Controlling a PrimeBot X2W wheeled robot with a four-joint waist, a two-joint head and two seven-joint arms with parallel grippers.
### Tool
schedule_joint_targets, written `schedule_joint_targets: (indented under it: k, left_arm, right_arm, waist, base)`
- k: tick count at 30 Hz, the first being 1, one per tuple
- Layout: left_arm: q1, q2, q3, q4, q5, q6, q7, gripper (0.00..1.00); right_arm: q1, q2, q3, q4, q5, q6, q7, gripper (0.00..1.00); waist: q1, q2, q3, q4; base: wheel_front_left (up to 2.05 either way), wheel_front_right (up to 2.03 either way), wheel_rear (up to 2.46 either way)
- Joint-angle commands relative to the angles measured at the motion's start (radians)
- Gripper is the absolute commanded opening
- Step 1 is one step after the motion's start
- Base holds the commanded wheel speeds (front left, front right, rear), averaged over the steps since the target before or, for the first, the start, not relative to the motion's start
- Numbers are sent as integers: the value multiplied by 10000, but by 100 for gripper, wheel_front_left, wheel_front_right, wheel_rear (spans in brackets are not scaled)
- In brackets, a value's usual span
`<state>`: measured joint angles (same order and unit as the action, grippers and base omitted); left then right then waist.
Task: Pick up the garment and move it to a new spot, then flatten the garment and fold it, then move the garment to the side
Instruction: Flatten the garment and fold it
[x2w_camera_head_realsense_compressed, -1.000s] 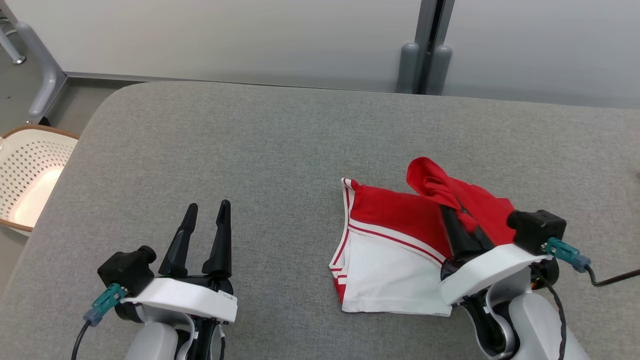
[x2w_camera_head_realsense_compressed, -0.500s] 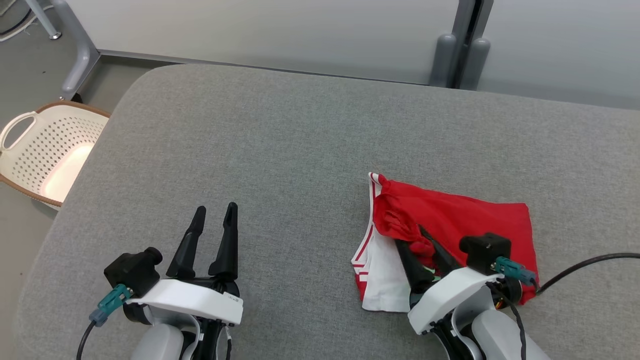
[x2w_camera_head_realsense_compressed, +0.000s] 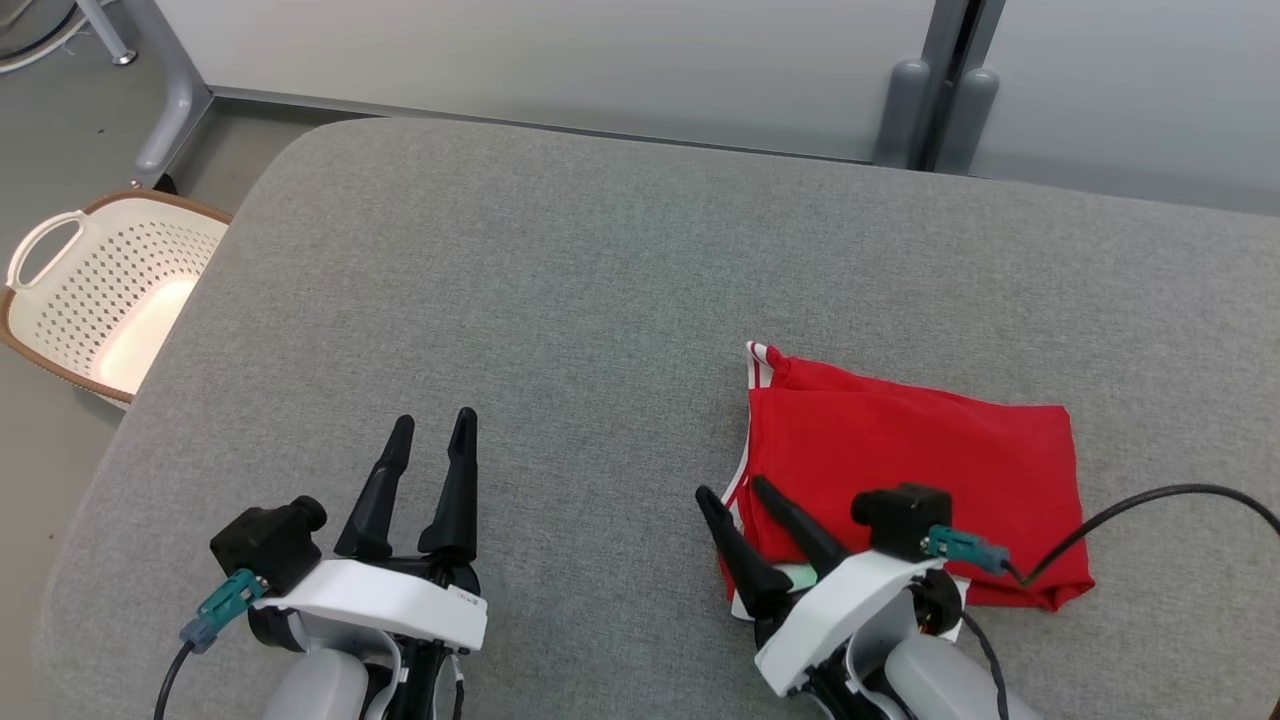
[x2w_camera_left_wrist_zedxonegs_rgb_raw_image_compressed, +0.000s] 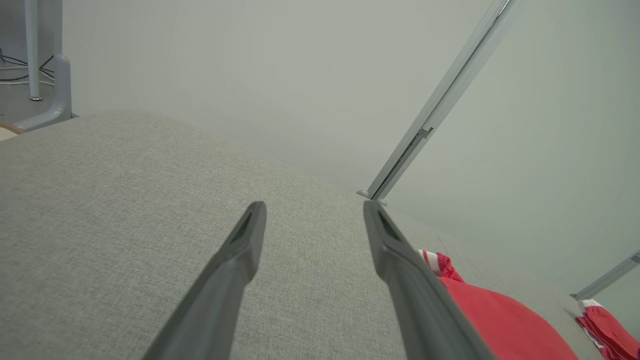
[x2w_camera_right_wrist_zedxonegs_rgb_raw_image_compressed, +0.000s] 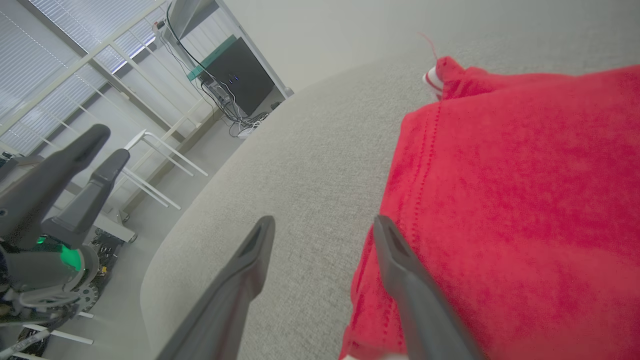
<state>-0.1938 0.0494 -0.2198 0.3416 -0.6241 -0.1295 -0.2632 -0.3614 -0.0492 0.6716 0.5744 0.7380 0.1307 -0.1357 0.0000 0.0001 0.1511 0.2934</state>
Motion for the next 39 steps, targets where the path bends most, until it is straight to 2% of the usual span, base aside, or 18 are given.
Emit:
schedule_joint_targets:
  k: [1, 4, 7, 11, 16, 19, 24, 31, 39]
  left_arm:
    - [-138, 35, 72, 11, 46, -10, -15, 100]
    - [-119, 32, 150, -31, 147, -10, -15, 100]
    - [-110, 35, 214, -109, 235, -10, -15, 100]
    - [-124, 35, 252, -266, 299, -10, -15, 100]
    - [-67, 38, 183, -360, 312, -10, -15, 100]
    - [-57, 35, 211, -423, 440, -10, -14, 100]
    - [78, 42, 175, -476, 682, -10, -15, 100]
    - [184, 38, 289, -520, 807, -10, -15, 100]
    - [207, 36, 170, -546, 938, -11, -15, 100]
  right_arm:
    - [-304, -30, -84, 49, 96, 0, -188, 100]
    - [-627, -36, -465, 163, -59, 0, -568, 100]
    - [-976, -149, -1201, 310, -819, 0, -931, 100]
    - [-1054, -688, -2347, 87, -2102, 0, -1192, 100]
    - [-416, -1293, -3874, -781, -3767, 0, -1290, 100]
    - [124, -1307, -4788, -1469, -4600, 2, -1303, 100]
    - [1194, -877, -6059, -2626, -5489, 0, -1304, 100]
    - [1930, -456, -6524, -3194, -5913, 0, -1305, 100]
    - [2132, -219, -6748, -3252, -5896, 0, -1306, 100]
  waist:
    - [0, -1, -21, -75]
    - [0, -1, -49, -270]
    - [0, -1, -92, -514]
    - [0, -1, -157, -796]
    - [0, -1, -176, -1125]
    - [0, -1, -150, -1262]
    - [0, -1, -105, -1428]
    - [0, -1, -34, -1516]
    - [0, -1, -45, -1485]
  base:
    - [0, 0, 0]
    - [0, 0, 0]
    - [0, 0, 0]
    - [0, 0, 0]
    - [0, 0, 0]
    - [0, 0, 0]
    - [0, 0, 0]
    - [0, 0, 0]
    - [0, 0, 0]
